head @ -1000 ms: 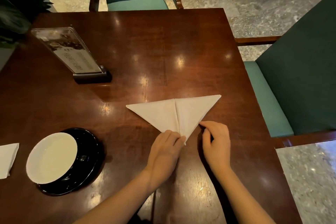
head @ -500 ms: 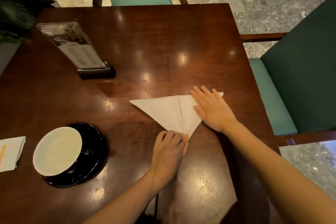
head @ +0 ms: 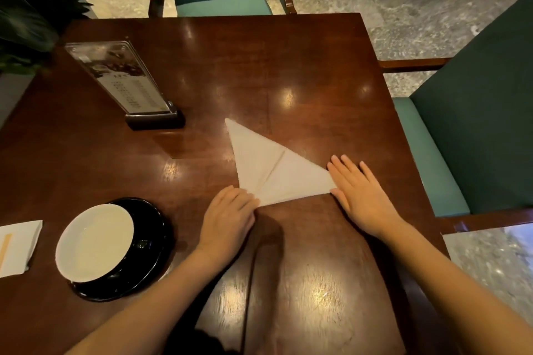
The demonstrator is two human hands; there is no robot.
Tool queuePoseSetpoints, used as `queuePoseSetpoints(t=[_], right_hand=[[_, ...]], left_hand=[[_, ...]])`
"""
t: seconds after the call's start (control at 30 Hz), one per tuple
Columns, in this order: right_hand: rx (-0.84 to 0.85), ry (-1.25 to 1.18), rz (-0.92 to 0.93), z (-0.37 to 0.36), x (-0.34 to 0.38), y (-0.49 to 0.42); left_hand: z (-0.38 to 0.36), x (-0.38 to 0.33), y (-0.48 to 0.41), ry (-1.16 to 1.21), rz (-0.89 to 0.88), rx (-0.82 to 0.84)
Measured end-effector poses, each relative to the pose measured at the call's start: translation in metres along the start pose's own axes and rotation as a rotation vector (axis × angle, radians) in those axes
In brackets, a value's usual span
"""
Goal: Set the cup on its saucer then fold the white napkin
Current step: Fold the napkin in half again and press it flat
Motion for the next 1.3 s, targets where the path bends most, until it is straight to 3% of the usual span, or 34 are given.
queuePoseSetpoints(t=[0.2,0.33,0.57,0.77,1.03,1.3], right_hand=[[0.056,0.048,0.055,0.009,0.053,0.044],[-0.069,-0.091,0.008,0.040,0.054,0.018],[-0.007,-0.161,0.412,0.029,0.129,-0.082],[0.013,-0.167,0.380,0.017,0.129,-0.100],[0.028,-0.145,0.149,0.022,0.128,-0.148],[0.030,-0.140,0.073,0.023,0.117,-0.194]], left_hand=[[0.009,0.020,0.012,-0.049,0.124,0.044],[0.011,0.016,0.009,-0.025,0.197,0.032],[0.006,0.018,0.005,0.007,0.292,-0.040],[0.003,0.022,0.008,0.039,0.293,-0.113],[-0.002,0.024,0.011,0.056,0.263,-0.153],[-0.003,0.025,0.013,0.101,0.313,-0.157]])
Point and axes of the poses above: each hand's wrist, its own y-axis away from the middle knuckle, its own z-axis out of the back of the hand, x = y × z, the point moved 3 cm from there along -y, towards the middle knuckle, and after that the axes turned 8 degrees about y, right-handed, at the moved point
